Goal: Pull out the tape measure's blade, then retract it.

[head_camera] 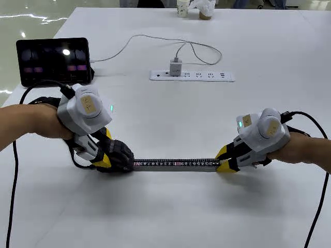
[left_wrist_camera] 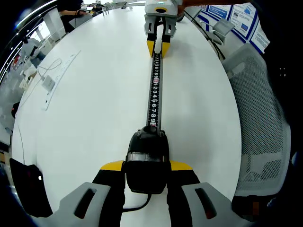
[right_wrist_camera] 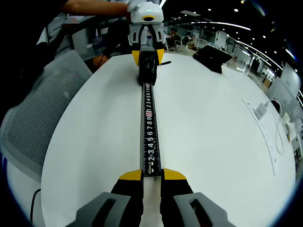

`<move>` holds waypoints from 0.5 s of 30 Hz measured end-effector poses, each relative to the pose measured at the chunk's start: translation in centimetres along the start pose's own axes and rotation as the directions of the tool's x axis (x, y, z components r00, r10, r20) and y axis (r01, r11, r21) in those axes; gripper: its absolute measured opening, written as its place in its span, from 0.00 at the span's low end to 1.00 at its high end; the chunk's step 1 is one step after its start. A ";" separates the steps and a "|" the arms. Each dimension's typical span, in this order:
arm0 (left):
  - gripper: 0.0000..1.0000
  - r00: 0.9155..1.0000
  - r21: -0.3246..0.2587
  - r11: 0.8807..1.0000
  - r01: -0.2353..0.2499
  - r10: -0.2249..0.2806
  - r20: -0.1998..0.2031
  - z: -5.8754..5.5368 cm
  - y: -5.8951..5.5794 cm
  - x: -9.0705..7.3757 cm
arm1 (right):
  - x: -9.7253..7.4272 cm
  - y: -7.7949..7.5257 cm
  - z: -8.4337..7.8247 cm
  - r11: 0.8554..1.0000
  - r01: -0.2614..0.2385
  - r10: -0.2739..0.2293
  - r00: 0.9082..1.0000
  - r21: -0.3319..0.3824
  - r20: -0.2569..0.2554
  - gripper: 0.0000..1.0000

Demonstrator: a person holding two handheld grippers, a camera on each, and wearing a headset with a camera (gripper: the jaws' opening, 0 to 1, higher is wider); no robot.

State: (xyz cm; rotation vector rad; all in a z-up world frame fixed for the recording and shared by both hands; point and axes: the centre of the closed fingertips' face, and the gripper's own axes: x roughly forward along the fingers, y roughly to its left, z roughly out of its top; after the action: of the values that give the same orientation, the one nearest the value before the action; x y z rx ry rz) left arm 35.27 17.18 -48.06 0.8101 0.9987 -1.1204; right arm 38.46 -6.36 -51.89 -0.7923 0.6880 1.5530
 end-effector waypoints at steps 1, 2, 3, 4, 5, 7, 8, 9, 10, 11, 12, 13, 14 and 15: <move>0.27 1.000 0.000 1.000 0.000 0.000 0.000 0.0 0.0 0.0 | -0.1 0.0 -0.1 1.000 0.000 0.000 1.000 0.000 -0.001 0.09; 0.27 1.000 0.000 1.000 0.000 0.000 0.000 0.0 0.0 0.0 | -0.1 0.0 -0.1 1.000 0.001 -0.001 1.000 0.001 -0.001 0.09; 0.27 1.000 -0.001 1.000 -0.001 0.001 0.000 0.0 0.0 0.0 | -0.2 -0.1 -0.2 1.000 0.002 -0.002 1.000 0.002 -0.002 0.09; 0.27 1.000 -0.001 1.000 -0.001 0.001 0.000 0.0 0.0 0.0 | -0.3 -0.1 -0.3 1.000 0.003 -0.003 1.000 0.003 -0.002 0.09; 0.27 1.000 -0.001 1.000 0.000 0.000 0.000 0.0 0.0 0.0 | -0.3 0.0 -0.4 1.000 0.003 -0.003 1.000 0.003 -0.003 0.09; 0.27 1.000 -0.002 1.000 0.000 0.000 -0.001 0.1 0.0 0.0 | -0.4 0.0 -0.6 1.000 0.004 -0.004 1.000 0.005 -0.004 0.09; 0.27 1.000 -0.002 1.000 0.000 0.000 -0.001 0.1 0.0 0.0 | -0.5 0.0 -0.7 1.000 0.005 -0.005 1.000 0.005 -0.006 0.09; 0.27 1.000 -0.002 1.000 0.000 0.000 0.000 0.1 0.0 -0.1 | -0.6 0.0 -0.8 1.000 0.006 -0.006 1.000 0.007 -0.006 0.09; 0.27 1.000 -0.002 1.000 0.000 0.000 0.000 0.1 0.0 -0.1 | -0.6 0.0 -0.8 1.000 0.007 -0.007 1.000 0.007 -0.006 0.09; 0.27 1.000 -0.002 1.000 0.000 0.000 0.001 0.1 0.0 -0.1 | -0.7 0.0 -0.9 1.000 0.007 -0.007 1.000 0.010 -0.006 0.09; 0.27 1.000 -0.002 1.000 0.001 -0.001 0.001 0.1 0.0 -0.1 | -0.7 0.0 -0.9 1.000 0.008 -0.008 1.000 0.010 -0.007 0.09; 0.27 1.000 -0.002 1.000 0.001 -0.001 0.001 0.1 0.0 -0.1 | -0.8 0.0 -0.9 1.000 0.008 -0.008 1.000 0.011 -0.008 0.09; 0.27 1.000 -0.002 1.000 0.001 -0.001 0.002 0.1 0.0 -0.1 | -0.8 0.1 -1.0 1.000 0.010 -0.009 1.000 0.011 -0.008 0.09; 0.27 1.000 -0.002 1.000 0.001 -0.001 0.002 0.1 0.0 -0.1 | -0.9 0.1 -1.0 1.000 0.011 -0.011 1.000 0.013 -0.009 0.09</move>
State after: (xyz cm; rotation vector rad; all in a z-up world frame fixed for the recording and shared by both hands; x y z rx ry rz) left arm 35.24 17.14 -47.97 0.8065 0.9992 -1.1207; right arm 38.52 -7.70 -51.76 -0.7926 0.6983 1.5348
